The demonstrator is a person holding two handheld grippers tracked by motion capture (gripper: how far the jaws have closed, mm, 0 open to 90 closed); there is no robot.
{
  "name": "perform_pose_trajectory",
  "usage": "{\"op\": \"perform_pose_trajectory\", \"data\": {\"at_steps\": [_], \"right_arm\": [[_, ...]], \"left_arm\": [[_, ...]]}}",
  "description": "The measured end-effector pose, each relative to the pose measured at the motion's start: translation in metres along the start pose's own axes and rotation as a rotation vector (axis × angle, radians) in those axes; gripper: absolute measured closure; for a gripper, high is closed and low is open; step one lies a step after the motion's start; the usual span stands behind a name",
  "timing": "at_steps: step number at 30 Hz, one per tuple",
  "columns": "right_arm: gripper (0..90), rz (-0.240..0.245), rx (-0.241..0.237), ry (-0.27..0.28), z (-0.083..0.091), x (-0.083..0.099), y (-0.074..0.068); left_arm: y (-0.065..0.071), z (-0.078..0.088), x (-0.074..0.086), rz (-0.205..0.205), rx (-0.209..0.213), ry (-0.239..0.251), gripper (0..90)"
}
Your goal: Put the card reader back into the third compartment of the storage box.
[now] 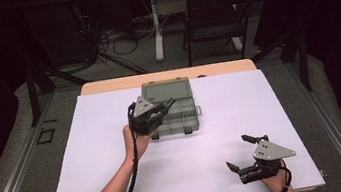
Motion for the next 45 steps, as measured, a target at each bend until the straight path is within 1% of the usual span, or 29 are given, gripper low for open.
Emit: {"op": "perform_pose_trajectory", "data": {"at_steps": [5,18,26,31,39,45], "right_arm": [[0.0,0.002,0.009,0.01,0.001,-0.001,0.001],[0.0,0.008,0.016,0.004,0.0,-0.001,0.001],[0.0,0.01,0.016,0.0,0.0,-0.001,0.001],[0.0,0.012,0.017,0.001,0.0,-0.001,0.001],[0.0,0.013,0.019,0.004,0.0,-0.001,0.002],[0.0,0.012,0.019,0.003,0.0,-0.001,0.002]], "left_arm": [[-0.004,-0.005,0.001,0.014,-0.011,-0.008,74.1],[-0.014,-0.021,0.007,0.044,-0.035,-0.024,74.1],[-0.017,-0.028,0.003,0.049,-0.048,-0.025,74.0],[-0.017,-0.034,0.002,0.044,-0.056,-0.029,74.0],[-0.02,-0.04,0.002,0.051,-0.071,-0.035,74.0],[-0.023,-0.045,0.003,0.065,-0.08,-0.039,74.0]]}}
Point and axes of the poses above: each handheld gripper's, and its own axes: z roughly backward along the jaws, x roughly out of its underside, y roughly to its right, the point moved 9 cm from there along -z, roughly forward along the jaws, and after that the axes turned 3 degrees about -y, right-handed, at the moved point
